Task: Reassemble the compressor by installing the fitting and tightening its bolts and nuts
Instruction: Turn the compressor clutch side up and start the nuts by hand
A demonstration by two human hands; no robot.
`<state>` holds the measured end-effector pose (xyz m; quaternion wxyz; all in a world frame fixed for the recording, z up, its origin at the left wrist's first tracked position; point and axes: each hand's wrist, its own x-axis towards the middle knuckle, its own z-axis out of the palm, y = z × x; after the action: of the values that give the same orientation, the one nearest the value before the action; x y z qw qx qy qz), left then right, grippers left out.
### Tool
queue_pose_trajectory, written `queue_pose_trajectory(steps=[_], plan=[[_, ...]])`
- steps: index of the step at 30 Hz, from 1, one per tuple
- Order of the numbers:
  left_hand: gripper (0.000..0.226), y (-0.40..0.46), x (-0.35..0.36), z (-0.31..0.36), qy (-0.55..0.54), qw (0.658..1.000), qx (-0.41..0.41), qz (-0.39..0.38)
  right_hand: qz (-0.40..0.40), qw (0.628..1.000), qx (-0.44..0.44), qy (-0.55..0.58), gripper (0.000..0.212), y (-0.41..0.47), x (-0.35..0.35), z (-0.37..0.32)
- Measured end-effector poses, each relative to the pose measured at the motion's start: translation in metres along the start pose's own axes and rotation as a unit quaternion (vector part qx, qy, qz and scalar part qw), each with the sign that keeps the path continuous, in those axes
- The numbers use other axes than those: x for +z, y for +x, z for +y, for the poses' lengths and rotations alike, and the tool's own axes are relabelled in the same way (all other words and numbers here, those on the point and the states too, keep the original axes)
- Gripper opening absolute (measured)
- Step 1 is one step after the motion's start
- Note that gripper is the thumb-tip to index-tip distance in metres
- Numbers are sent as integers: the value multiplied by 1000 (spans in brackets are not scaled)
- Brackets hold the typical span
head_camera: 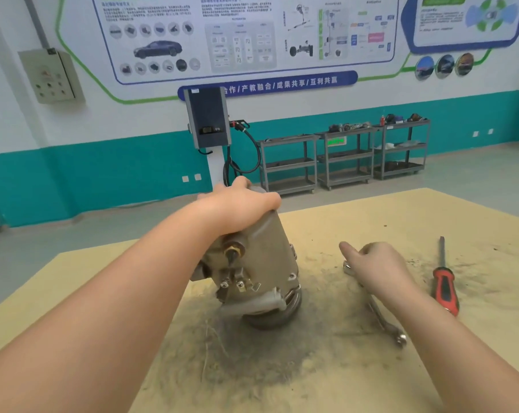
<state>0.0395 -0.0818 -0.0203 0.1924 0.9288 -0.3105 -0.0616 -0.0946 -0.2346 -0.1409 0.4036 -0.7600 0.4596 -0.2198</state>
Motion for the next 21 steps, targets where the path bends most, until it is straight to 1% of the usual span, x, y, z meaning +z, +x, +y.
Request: queue_pose_trajectory(steps=[1, 2, 3, 4, 5, 6, 7, 8, 9, 10, 12, 15, 16, 17, 18, 19, 20, 21], plan=[[90, 1, 0, 0, -1, 1000, 0, 1, -80, 974, 87, 191, 49, -16, 4, -11], [87, 2, 0, 0, -1, 1000, 1, 2, -199, 895, 196, 349, 54, -35, 8, -19], [82, 5, 0, -1, 0, 1000, 4, 6, -304, 787, 284, 456, 59, -56, 13, -26], [77, 7, 0, -1, 3, 1000, 10, 14, -371, 700, 339, 508, 61, -70, 19, -26], [73, 10, -1, -1, 9, 1000, 15, 25, -414, 641, 371, 529, 65, -80, 26, -25], [70, 13, -2, 0, 13, 999, 18, 34, -441, 590, 395, 549, 73, -86, 32, -25], [69, 16, -3, 2, 13, 999, 17, 40, -455, 555, 404, 568, 83, -93, 36, -27], [68, 18, -4, 4, 15, 999, 18, 43, -450, 538, 403, 588, 89, -97, 41, -31], [66, 20, -5, 6, 21, 999, 24, 44, -438, 530, 395, 609, 88, -96, 45, -36], [63, 22, -5, 8, 32, 998, 33, 43, -426, 526, 393, 622, 84, -94, 49, -44], [61, 24, -4, 12, 52, 997, 52, 33, -411, 510, 356, 667, 73, -90, 54, -56], [65, 24, -4, 17, 63, 996, 61, 16, -352, 471, 344, 732, 59, -81, 71, -60], [66, 24, -3, 18, 61, 996, 64, 12, -317, 511, 316, 734, 55, -87, 79, -56], [66, 24, -2, 18, 56, 996, 68, 13, -280, 571, 299, 711, 53, -92, 85, -53], [66, 25, -1, 18, 53, 996, 71, 19, -235, 595, 308, 704, 57, -89, 91, -50], [67, 24, 2, 19, 53, 996, 71, 25, -245, 528, 316, 749, 62, -88, 90, -50], [71, 23, 4, 21, 60, 995, 69, 28, -274, 492, 298, 771, 69, -82, 91, -47], [76, 22, 6, 24, 72, 995, 70, 26, -291, 464, 294, 783, 76, -78, 87, -48]])
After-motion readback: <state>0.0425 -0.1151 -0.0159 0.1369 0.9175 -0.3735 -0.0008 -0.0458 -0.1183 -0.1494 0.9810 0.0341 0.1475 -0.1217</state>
